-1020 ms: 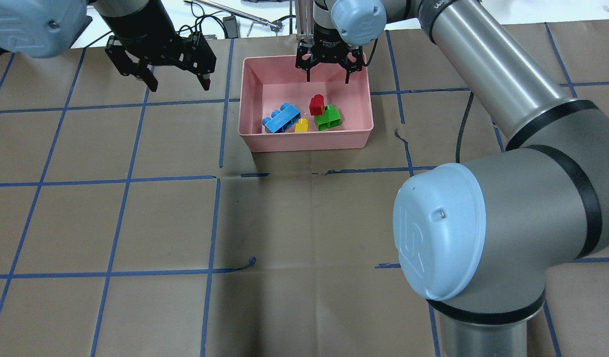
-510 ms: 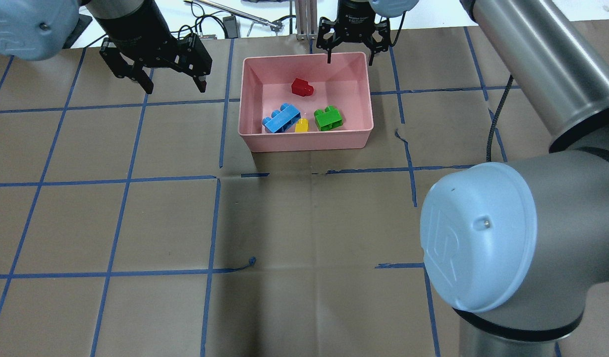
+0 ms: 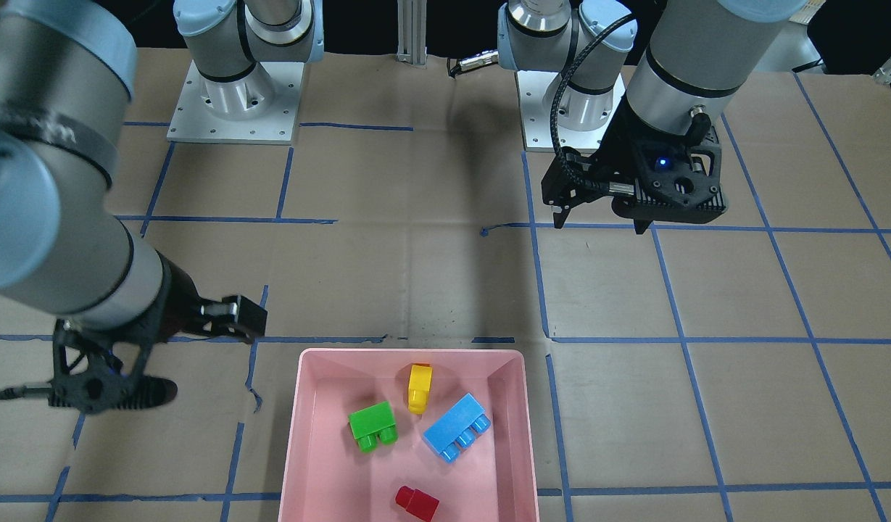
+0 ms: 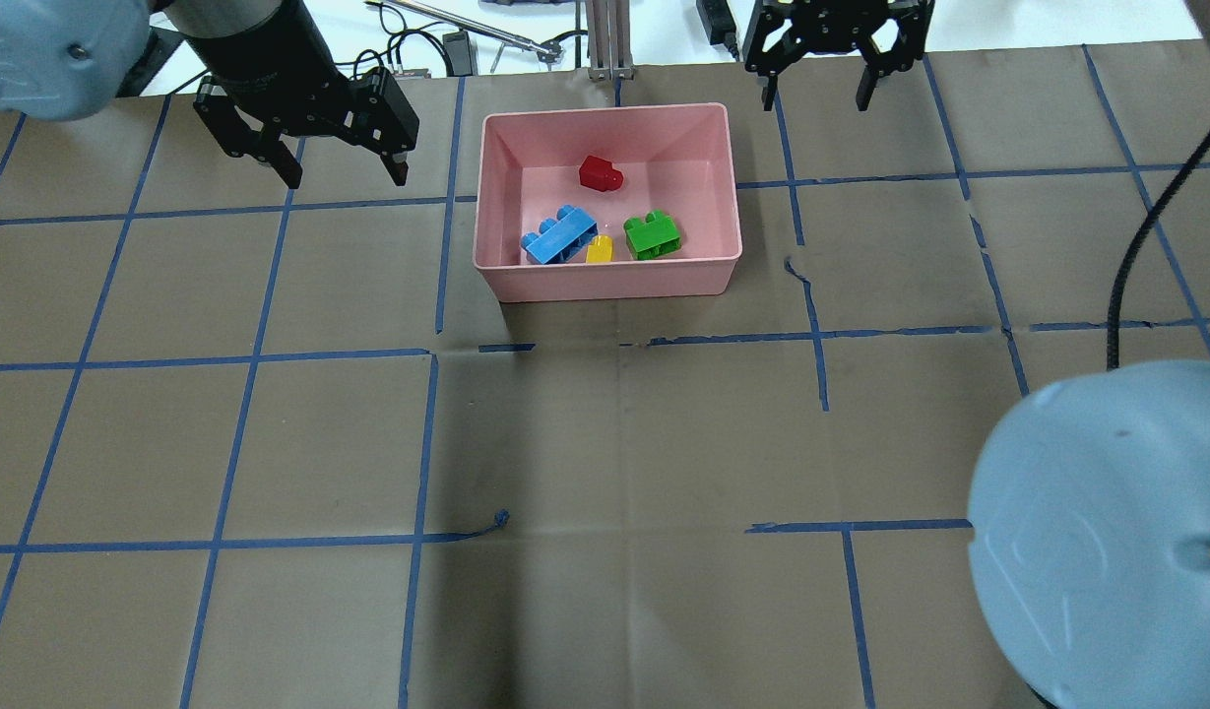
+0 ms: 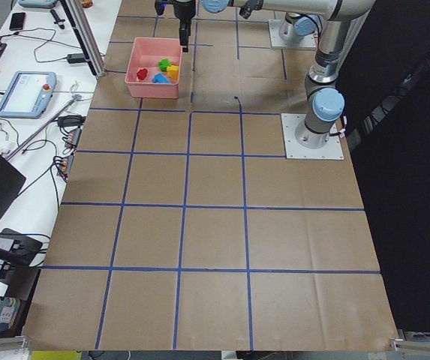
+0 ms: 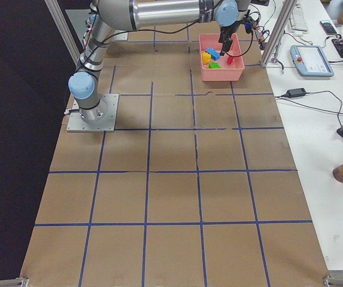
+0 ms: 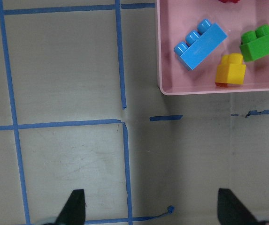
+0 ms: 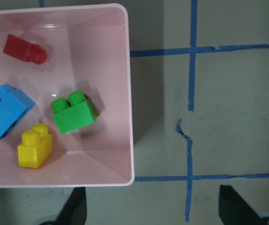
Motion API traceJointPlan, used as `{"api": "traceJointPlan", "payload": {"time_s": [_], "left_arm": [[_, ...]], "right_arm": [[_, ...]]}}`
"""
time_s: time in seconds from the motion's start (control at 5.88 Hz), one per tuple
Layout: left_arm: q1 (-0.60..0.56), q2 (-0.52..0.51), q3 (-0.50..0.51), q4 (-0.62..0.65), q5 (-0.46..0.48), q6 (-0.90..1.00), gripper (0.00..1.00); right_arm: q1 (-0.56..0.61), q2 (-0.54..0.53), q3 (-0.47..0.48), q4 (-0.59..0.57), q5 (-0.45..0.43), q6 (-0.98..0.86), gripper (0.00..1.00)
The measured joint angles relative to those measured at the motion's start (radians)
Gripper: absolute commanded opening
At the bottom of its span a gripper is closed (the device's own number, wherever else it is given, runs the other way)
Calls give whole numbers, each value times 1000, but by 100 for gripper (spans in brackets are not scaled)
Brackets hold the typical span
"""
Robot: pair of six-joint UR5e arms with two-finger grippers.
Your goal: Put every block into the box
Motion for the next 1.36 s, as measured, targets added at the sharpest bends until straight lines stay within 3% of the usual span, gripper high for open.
{"api": "traceJointPlan", "payload": {"time_s": [0.51,0.85,1.36], "left_arm": [[1,1,0,-6,2,0,100],[2,2,1,-8,3,0,100],[2,3,1,-14,14,0,100]], "right_arm": [[-28,-318,335,-36,-19,2,99],[-26,-391,417,-100,-22,21,99],[-26,-418,458,-123,-38,13,99]]}}
